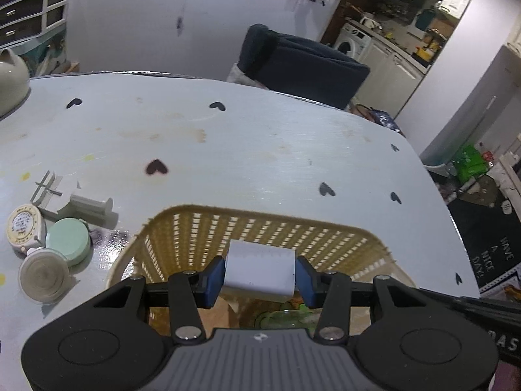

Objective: Organize rigid objects
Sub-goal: 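Carry the charger with the left tool and release it into the basket, then move the left tool to the white suction hook and grasp it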

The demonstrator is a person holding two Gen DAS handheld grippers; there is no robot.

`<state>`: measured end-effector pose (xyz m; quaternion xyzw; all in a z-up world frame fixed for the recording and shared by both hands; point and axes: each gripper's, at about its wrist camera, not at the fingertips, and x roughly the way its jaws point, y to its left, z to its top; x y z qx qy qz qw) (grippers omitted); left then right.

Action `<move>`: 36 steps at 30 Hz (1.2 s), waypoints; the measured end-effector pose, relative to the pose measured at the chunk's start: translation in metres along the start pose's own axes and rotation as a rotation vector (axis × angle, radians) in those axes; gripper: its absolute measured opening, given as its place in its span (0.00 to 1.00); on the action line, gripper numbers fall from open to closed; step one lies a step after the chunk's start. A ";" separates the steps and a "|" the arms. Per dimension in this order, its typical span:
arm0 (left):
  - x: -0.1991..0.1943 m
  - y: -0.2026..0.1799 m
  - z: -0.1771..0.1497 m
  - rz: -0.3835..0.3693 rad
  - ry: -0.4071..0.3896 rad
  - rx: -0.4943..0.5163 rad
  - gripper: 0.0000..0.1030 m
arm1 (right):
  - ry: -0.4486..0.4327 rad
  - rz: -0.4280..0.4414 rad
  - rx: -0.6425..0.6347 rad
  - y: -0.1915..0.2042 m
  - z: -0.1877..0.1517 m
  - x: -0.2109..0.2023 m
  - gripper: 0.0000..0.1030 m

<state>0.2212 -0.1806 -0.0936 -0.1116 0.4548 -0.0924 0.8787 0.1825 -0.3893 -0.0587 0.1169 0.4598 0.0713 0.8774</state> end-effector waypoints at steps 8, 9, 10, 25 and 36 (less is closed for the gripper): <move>0.002 0.001 0.000 0.040 -0.013 -0.004 0.47 | 0.001 0.010 0.002 -0.001 0.000 0.000 0.05; 0.002 0.001 -0.001 0.043 -0.014 -0.003 0.47 | 0.001 0.011 0.002 -0.002 0.000 0.000 0.05; 0.003 0.000 0.000 0.046 -0.015 -0.001 0.47 | 0.002 0.011 0.002 -0.002 0.000 0.000 0.05; 0.000 -0.003 -0.003 0.026 0.004 0.013 0.57 | 0.002 0.012 0.003 -0.002 0.001 0.000 0.05; -0.013 -0.010 -0.008 0.003 0.007 0.049 0.67 | 0.002 0.010 0.001 -0.001 0.000 0.000 0.05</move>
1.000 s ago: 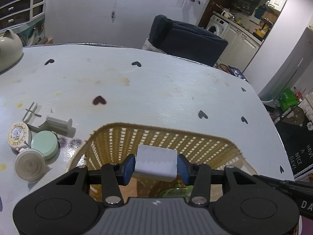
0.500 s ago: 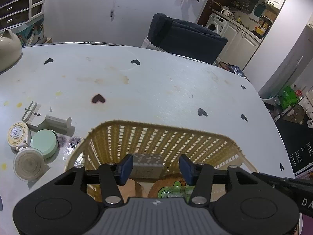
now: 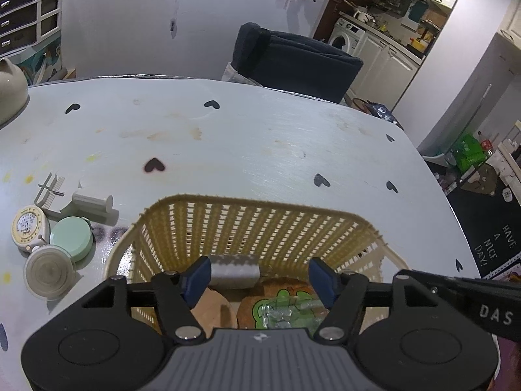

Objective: Organize rigid objects
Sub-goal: 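Move the left tool to the white suction hook and grasp it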

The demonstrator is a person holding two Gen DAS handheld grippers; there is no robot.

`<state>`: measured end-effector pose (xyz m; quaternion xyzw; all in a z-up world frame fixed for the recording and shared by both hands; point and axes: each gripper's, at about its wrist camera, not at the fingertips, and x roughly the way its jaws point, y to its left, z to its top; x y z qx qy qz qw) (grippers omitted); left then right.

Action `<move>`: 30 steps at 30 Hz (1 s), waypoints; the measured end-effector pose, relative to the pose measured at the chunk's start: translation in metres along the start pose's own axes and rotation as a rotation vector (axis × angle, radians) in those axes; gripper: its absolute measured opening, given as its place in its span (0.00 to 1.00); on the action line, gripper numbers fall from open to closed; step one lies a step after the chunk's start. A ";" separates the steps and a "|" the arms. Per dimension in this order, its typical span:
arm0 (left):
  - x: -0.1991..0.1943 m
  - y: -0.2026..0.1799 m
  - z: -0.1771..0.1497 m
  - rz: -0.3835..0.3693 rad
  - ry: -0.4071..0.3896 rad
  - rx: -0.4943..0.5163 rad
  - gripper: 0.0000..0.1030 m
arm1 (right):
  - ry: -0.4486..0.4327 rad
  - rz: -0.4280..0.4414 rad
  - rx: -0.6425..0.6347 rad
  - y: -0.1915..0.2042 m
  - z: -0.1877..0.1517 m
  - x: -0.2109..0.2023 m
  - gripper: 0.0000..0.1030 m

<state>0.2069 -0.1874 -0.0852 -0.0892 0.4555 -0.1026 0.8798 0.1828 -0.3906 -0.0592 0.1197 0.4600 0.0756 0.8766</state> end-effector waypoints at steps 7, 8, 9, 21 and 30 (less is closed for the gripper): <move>-0.015 -0.003 -0.002 0.001 -0.025 0.017 0.79 | -0.002 0.012 0.013 -0.002 -0.001 0.000 0.05; -0.017 -0.002 -0.002 -0.001 -0.026 0.017 0.80 | -0.004 0.010 0.011 -0.001 -0.001 0.000 0.05; -0.019 -0.002 -0.003 -0.002 -0.028 0.019 0.80 | -0.004 0.008 0.008 -0.001 -0.001 0.000 0.05; -0.045 -0.003 -0.006 -0.009 -0.074 0.071 0.96 | -0.003 -0.005 0.000 0.001 -0.002 -0.002 0.05; -0.063 0.007 -0.006 -0.005 -0.134 0.089 1.00 | -0.013 -0.018 -0.007 0.004 -0.005 -0.003 0.05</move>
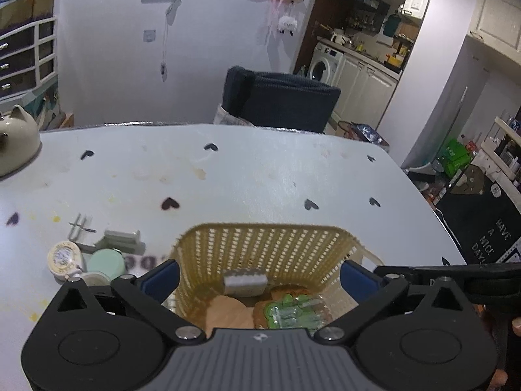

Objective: Organize rigid objects
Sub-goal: 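Move the left tool to the white suction hook and grasp it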

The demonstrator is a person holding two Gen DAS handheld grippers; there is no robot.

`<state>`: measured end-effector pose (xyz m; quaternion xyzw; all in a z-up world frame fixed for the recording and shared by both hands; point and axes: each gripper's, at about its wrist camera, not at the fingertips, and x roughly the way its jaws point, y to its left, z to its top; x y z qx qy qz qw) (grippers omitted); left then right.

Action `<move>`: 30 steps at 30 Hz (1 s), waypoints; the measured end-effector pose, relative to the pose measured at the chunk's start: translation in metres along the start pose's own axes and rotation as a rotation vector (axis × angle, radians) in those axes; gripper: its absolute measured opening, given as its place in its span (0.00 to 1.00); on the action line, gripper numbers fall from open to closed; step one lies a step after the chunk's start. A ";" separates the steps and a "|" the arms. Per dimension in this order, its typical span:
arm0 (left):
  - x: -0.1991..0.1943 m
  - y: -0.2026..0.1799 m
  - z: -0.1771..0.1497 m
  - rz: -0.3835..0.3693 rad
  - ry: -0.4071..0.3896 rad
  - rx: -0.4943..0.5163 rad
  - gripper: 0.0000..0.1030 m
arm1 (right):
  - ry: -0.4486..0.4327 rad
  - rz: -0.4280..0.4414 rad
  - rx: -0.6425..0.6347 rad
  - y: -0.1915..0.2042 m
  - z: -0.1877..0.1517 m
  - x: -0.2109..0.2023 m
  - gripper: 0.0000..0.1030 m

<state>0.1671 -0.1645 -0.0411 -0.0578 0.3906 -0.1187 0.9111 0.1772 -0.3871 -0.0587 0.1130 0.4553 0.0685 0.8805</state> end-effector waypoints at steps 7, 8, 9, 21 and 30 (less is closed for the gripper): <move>-0.014 0.025 0.004 0.053 -0.041 -0.016 1.00 | 0.002 -0.001 0.005 0.000 0.000 0.000 0.05; -0.015 0.029 0.004 0.062 -0.044 -0.021 1.00 | 0.002 -0.001 0.007 0.000 0.000 0.000 0.05; -0.016 0.034 0.004 0.070 -0.048 -0.025 1.00 | 0.002 -0.001 0.007 0.000 0.000 0.000 0.05; -0.009 0.106 -0.005 0.098 -0.053 -0.002 1.00 | 0.008 -0.001 0.012 -0.001 0.001 0.001 0.05; 0.010 0.141 -0.012 0.034 -0.018 0.104 0.98 | 0.011 -0.002 0.014 0.001 0.001 0.002 0.05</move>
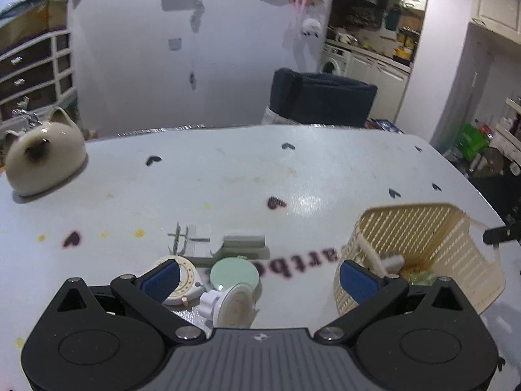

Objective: Organize rigid objects
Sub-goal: 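Move the left tool to the white suction hook and grasp it, then carry the suction hook with the left tool and release it into the basket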

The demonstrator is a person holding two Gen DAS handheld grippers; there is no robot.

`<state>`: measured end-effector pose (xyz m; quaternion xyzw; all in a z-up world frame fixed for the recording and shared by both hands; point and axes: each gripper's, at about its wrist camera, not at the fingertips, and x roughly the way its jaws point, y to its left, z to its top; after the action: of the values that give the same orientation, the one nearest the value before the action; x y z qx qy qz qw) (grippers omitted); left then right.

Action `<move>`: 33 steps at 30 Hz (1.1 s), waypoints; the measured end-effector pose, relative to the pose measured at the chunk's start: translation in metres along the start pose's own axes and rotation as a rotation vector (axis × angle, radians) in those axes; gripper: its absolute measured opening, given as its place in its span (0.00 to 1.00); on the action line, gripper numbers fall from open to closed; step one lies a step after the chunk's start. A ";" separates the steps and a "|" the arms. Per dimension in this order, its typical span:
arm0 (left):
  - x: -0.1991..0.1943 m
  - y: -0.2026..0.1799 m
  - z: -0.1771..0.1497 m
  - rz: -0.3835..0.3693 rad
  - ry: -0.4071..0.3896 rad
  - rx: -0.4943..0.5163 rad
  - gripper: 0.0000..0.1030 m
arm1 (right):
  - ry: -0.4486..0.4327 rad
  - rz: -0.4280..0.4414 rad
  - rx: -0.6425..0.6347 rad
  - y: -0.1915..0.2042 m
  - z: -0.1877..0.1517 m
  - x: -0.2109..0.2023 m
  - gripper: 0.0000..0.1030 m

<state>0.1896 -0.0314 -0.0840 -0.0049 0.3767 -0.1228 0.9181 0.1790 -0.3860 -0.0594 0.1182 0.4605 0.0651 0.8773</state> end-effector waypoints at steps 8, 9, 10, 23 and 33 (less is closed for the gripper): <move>0.024 0.013 -0.008 -0.002 0.071 0.063 0.59 | 0.005 -0.002 0.007 -0.001 0.001 0.002 0.05; 0.027 0.014 -0.009 0.000 0.079 0.066 0.55 | 0.005 -0.002 0.008 -0.001 0.001 0.002 0.05; 0.029 0.014 -0.009 0.001 0.087 0.071 0.51 | 0.005 -0.002 0.009 -0.002 0.001 0.002 0.05; 0.030 0.014 -0.016 0.026 0.111 0.112 0.14 | 0.009 -0.007 0.016 -0.001 0.000 0.003 0.05; 0.014 0.010 -0.019 0.020 0.079 0.067 0.09 | 0.010 -0.008 0.015 -0.001 0.000 0.003 0.05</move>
<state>0.1883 -0.0232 -0.1087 0.0347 0.4084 -0.1262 0.9034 0.1807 -0.3859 -0.0618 0.1223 0.4657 0.0587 0.8745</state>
